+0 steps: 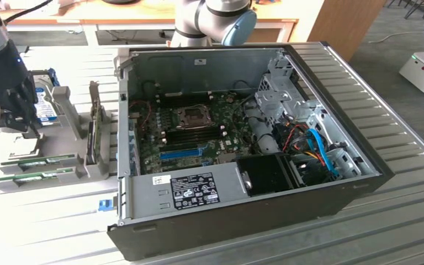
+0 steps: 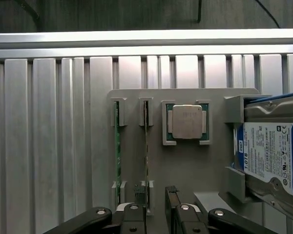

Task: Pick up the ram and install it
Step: 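Pick up the ram and move it above insertion slot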

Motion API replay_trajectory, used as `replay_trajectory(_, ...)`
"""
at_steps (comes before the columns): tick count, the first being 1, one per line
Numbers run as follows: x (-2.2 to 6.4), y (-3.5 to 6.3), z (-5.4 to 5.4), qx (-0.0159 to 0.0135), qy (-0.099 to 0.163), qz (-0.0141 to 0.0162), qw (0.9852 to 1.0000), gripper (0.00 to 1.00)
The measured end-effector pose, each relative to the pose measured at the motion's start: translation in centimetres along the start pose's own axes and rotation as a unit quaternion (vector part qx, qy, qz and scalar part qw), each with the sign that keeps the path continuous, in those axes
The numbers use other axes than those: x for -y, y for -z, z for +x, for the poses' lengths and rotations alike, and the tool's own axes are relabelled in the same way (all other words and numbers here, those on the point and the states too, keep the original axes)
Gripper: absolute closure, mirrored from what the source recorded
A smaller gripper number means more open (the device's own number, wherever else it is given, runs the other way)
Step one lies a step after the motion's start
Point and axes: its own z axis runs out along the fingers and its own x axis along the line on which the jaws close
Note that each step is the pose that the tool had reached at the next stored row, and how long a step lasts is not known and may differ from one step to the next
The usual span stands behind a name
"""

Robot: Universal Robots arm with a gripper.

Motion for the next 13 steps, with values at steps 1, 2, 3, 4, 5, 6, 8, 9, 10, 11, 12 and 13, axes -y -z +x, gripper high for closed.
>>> replay_trajectory(1,0.00,-0.17,0.0,0.0000,0.000,0.0000,1.0000,0.71)
replay_trajectory(2,0.01,-0.34,0.0,0.0000,0.000,0.0000,1.0000,0.71)
replay_trajectory(3,0.01,-0.51,0.0,0.0000,0.000,0.0000,1.0000,0.71)
replay_trajectory(4,0.02,-0.85,0.0,0.0000,0.000,0.0000,1.0000,0.71)
replay_trajectory(5,0.03,-1.16,0.0,0.0000,0.000,0.0000,1.0000,0.71)
replay_trajectory(6,0.04,-1.46,0.0,0.0000,0.000,0.0000,1.0000,0.71)
replay_trajectory(8,0.05,-1.90,0.0,0.0000,0.000,0.0000,1.0000,0.71)
replay_trajectory(9,0.05,-2.05,0.0,0.0000,0.000,0.0000,1.0000,0.71)
replay_trajectory(10,0.06,-2.19,0.0,0.0000,0.000,0.0000,1.0000,0.71)
replay_trajectory(11,0.06,-2.33,0.0,0.0000,0.000,0.0000,1.0000,0.71)
replay_trajectory(12,0.06,-2.47,0.0,0.0000,0.000,0.0000,1.0000,0.71)
replay_trajectory(13,0.07,-2.62,0.0,0.0000,0.000,0.0000,1.0000,0.71)
